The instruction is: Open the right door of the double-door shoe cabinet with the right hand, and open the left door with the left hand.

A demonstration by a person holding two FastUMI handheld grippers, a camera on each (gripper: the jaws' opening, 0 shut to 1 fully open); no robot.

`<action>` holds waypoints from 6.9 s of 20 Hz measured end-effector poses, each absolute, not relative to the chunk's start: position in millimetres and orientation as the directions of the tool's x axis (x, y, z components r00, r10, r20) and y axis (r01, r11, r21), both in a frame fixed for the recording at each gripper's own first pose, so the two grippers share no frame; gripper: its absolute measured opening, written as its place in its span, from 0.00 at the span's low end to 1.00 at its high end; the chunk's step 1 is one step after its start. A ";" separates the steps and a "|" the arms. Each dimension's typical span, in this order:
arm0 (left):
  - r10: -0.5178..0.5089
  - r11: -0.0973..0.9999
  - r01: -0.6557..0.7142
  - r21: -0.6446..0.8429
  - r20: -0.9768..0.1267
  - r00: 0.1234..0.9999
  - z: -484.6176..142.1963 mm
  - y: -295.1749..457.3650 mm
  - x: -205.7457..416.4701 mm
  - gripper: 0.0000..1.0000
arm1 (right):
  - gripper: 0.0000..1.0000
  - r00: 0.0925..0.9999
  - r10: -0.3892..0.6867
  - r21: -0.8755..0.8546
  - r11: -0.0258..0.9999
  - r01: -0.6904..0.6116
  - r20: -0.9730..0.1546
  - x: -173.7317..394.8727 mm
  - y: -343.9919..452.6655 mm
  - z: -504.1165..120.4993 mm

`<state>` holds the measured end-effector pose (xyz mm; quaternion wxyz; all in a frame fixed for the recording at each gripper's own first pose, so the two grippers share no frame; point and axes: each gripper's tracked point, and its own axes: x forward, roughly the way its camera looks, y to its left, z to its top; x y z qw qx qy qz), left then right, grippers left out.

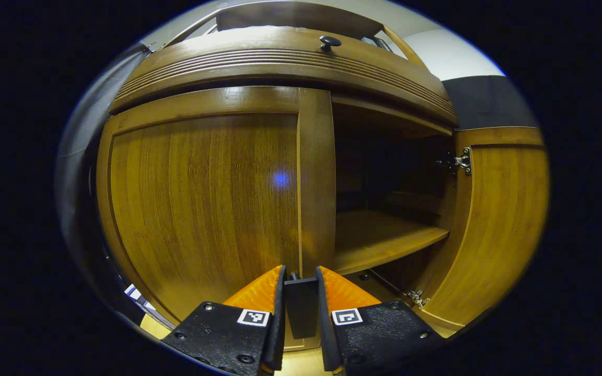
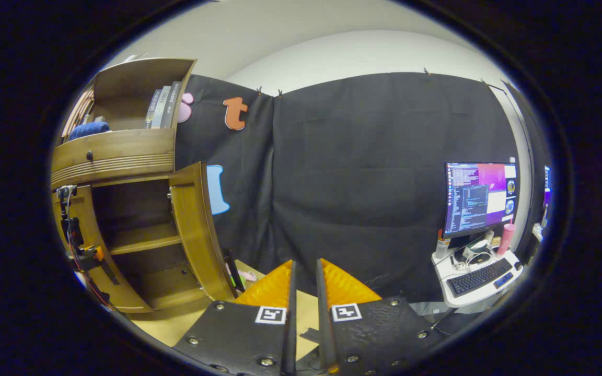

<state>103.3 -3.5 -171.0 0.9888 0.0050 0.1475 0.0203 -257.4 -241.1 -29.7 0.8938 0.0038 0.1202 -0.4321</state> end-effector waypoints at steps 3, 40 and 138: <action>0.009 1.000 -0.010 0.001 -0.292 0.956 -169.7 -5.7 100.6 0.27 | 0.18 0.601 -0.769 -0.087 0.629 0.773 -0.217 -258.9 -241.5 -29.8; -0.093 0.986 0.053 -0.156 -0.259 0.961 -133.2 12.2 -47.2 0.28 | 0.18 0.897 -0.095 0.168 0.969 0.183 -0.431 -80.6 -70.7 -135.7; -0.008 1.000 0.004 -0.031 -0.110 0.994 -34.3 -55.0 -45.9 0.14 | 0.18 0.953 0.130 0.079 0.991 -0.112 -0.273 -58.4 -78.1 -76.0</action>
